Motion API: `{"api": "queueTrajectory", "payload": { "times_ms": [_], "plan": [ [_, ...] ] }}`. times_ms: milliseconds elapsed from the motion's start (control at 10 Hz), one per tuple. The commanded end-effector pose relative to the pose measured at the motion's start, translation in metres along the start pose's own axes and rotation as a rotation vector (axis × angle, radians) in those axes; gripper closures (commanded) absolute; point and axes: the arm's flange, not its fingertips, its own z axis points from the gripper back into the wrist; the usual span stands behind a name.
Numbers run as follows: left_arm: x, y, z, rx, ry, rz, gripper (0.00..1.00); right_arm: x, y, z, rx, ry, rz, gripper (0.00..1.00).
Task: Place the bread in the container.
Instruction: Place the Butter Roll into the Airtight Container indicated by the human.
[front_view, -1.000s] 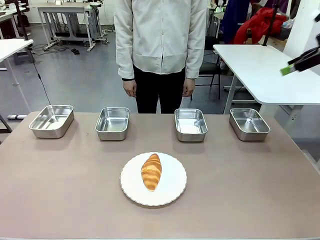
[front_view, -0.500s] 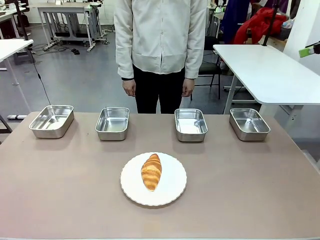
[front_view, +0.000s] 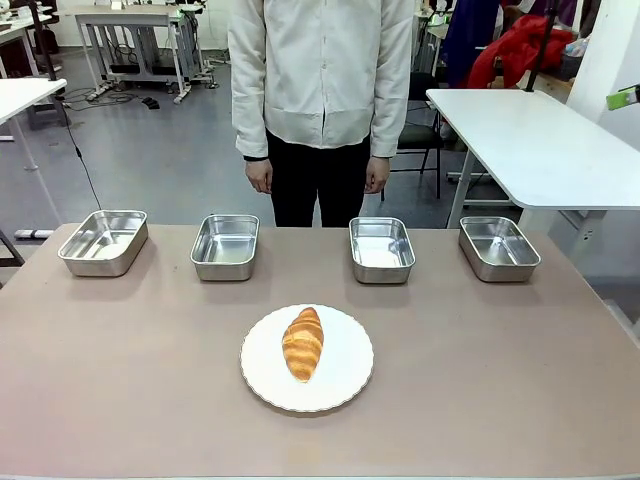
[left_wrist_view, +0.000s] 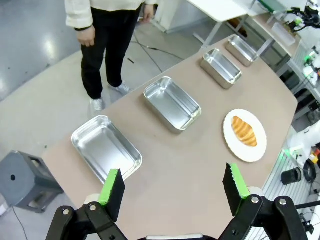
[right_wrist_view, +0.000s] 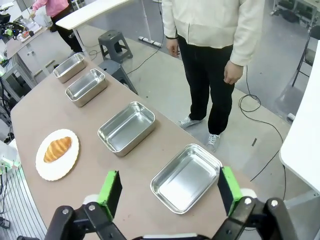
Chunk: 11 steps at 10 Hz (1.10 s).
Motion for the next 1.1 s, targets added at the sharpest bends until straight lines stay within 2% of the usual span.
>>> {"api": "queueTrajectory", "payload": {
  "times_ms": [0,300,400,1000],
  "plan": [
    [-0.005,-0.011,-0.009,0.013,0.031,0.015,0.0,0.0,-0.006,-0.004,0.023,-0.023,0.02,0.0],
    [-0.002,-0.008,-0.019,0.035,0.116,0.021,0.0,-0.003,-0.002,-0.004,0.008,0.006,-0.006,0.0],
    [-0.002,-0.005,-0.012,-0.003,0.044,0.0,0.0,-0.003,-0.002,-0.004,0.008,0.006,-0.006,0.0],
    [-0.002,-0.005,-0.012,-0.003,0.044,0.0,0.0,-0.003,-0.002,-0.004,0.008,0.006,-0.006,0.0]
  ]
}}
